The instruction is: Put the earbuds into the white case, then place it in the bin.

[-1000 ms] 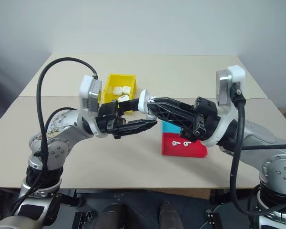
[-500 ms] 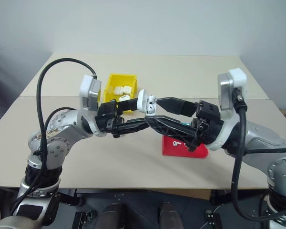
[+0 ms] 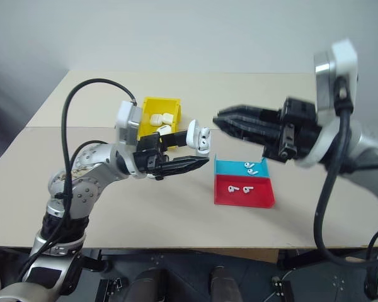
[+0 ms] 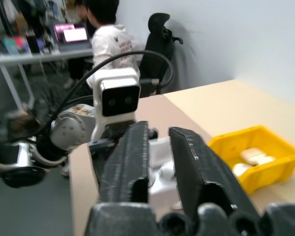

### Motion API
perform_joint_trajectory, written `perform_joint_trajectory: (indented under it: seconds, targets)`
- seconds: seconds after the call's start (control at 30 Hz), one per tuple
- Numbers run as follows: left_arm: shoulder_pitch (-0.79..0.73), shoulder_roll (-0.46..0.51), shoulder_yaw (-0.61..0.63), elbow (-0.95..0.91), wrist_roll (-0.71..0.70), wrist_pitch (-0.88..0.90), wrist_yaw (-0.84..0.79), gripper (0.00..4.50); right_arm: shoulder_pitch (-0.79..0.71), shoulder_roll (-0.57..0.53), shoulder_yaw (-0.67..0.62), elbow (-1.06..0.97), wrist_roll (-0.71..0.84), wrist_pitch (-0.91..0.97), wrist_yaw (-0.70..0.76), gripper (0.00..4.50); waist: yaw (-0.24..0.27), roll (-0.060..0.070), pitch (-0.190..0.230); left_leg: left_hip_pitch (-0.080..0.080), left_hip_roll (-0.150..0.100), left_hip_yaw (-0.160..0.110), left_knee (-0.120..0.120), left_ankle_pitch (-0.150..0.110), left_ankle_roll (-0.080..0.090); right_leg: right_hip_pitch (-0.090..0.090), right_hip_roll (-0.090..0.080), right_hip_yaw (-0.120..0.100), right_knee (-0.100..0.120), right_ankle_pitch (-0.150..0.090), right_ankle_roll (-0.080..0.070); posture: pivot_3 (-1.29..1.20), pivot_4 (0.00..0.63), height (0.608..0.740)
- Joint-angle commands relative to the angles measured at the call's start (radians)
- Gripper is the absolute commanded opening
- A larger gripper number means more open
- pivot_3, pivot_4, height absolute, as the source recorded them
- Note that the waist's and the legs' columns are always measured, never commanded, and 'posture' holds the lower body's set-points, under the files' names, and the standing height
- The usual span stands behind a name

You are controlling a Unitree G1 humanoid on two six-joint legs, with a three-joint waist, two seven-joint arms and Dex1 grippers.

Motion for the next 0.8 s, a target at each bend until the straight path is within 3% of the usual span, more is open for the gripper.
perform_joint_trajectory:
  seconds: [0.03, 0.23, 0.43, 0.67, 0.77, 0.8]
  targets:
    - [-0.030, -0.013, -0.018, 0.029, 0.032, -0.043, -0.045, 2.76, -0.184, 0.007, 0.148, 0.077, -0.177, 0.012, 0.127, 0.02, -0.004, 0.000, 0.000, 0.000, 0.000, 0.000, 0.000, 0.000, 0.000, 0.000, 0.000, 0.000, 0.000, 0.000, 0.000, 0.00, 0.150, 0.740]
    - [-0.057, -0.039, -0.021, 0.072, 0.058, -0.066, -0.062, 2.76, -0.388, 0.051, 0.369, 0.121, -0.435, -0.010, 0.332, 0.02, 0.002, 0.000, 0.000, -0.004, 0.000, 0.000, -0.001, 0.000, 0.000, -0.005, 0.000, 0.000, 0.001, 0.006, -0.001, 0.00, 0.150, 0.740]
    - [-0.046, -0.047, -0.021, 0.056, 0.077, -0.076, -0.055, 2.76, -0.404, 0.054, 0.504, 0.081, -0.661, -0.104, 0.507, 0.02, 0.007, 0.000, 0.000, -0.010, 0.000, 0.000, 0.000, 0.000, 0.000, -0.011, 0.000, 0.000, 0.001, 0.007, -0.001, 0.00, 0.150, 0.740]
    - [-0.030, -0.042, -0.004, 0.033, 0.085, -0.077, -0.043, 2.76, -0.302, -0.035, 0.430, 0.061, -0.731, -0.164, 0.634, 0.02, 0.007, 0.001, 0.000, -0.010, 0.000, 0.000, 0.001, 0.000, 0.000, -0.010, 0.000, -0.001, 0.003, 0.007, -0.001, 0.00, 0.150, 0.740]
    - [-0.020, -0.038, 0.000, 0.021, 0.085, -0.077, -0.041, 2.76, -0.272, -0.053, 0.382, 0.059, -0.725, -0.150, 0.635, 0.02, 0.006, 0.001, 0.000, -0.009, 0.000, 0.000, 0.001, 0.000, 0.000, -0.010, 0.000, 0.000, 0.003, 0.007, 0.000, 0.00, 0.150, 0.740]
    - [-0.012, -0.039, 0.003, 0.012, 0.087, -0.081, -0.032, 2.76, -0.249, -0.043, 0.312, 0.063, -0.678, -0.112, 0.590, 0.02, 0.004, 0.001, -0.001, -0.009, 0.000, 0.000, 0.001, 0.000, 0.000, -0.010, 0.000, 0.000, 0.003, 0.007, 0.000, 0.00, 0.150, 0.740]
